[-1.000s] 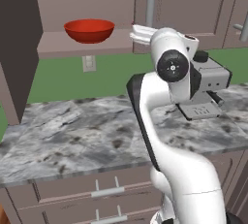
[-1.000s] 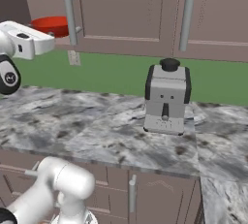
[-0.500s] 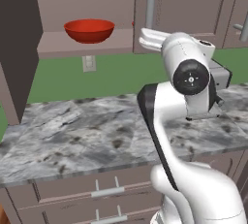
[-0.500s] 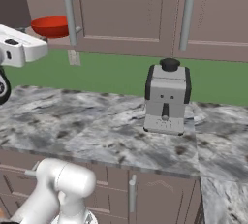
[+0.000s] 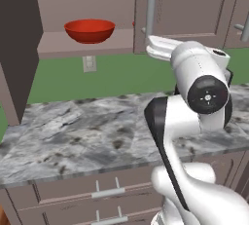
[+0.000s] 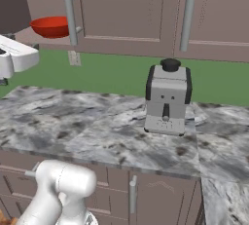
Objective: Open the cabinet. Pick the bowls from the counter and place them in the cabinet. Then close the cabinet.
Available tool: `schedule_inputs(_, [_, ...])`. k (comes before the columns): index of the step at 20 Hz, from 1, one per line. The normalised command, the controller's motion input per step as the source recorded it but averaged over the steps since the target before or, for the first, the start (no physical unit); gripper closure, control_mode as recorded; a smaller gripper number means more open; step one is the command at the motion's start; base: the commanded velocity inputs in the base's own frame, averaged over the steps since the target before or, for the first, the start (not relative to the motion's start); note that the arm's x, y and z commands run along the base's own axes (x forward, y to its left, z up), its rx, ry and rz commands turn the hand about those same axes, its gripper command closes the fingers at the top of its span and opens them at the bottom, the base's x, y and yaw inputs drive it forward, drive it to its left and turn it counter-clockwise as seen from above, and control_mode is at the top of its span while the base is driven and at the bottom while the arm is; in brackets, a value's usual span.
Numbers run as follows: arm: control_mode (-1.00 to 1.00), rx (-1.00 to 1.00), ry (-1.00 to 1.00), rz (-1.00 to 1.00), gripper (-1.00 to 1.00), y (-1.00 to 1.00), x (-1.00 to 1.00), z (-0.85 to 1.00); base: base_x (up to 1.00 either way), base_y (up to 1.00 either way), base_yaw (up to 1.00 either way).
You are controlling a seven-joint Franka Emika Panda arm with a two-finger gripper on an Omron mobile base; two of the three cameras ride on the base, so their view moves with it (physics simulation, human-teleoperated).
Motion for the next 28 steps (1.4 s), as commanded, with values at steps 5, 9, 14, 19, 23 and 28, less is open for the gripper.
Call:
schedule_inputs(5, [-1.0,0.0,-0.04,0.0,-1.0,0.22,-0.54,-0.27,0.0,0.0,0.0])
schedule_inputs(9, [-1.0,0.0,0.0,0.0,-1.0,0.14,-0.58,-0.37,0.0,0.0,0.0])
schedule_inputs(14, [-1.0,0.0,-0.03,0.0,-1.0,0.14,-0.61,-0.16,0.0,0.0,0.0])
schedule_inputs(19, [-1.0,0.0,-0.04,0.0,-1.0,0.08,-0.54,0.0,0.0,0.0,0.0])
schedule_inputs(23, [-1.0,0.0,0.0,0.0,-1.0,0.27,-0.59,0.0,0.0,0.0,0.0])
schedule_inputs(28, [-1.0,-0.04,-0.01,0.0,-1.0,0.34,-0.5,-0.15,0.0,0.0,0.0])
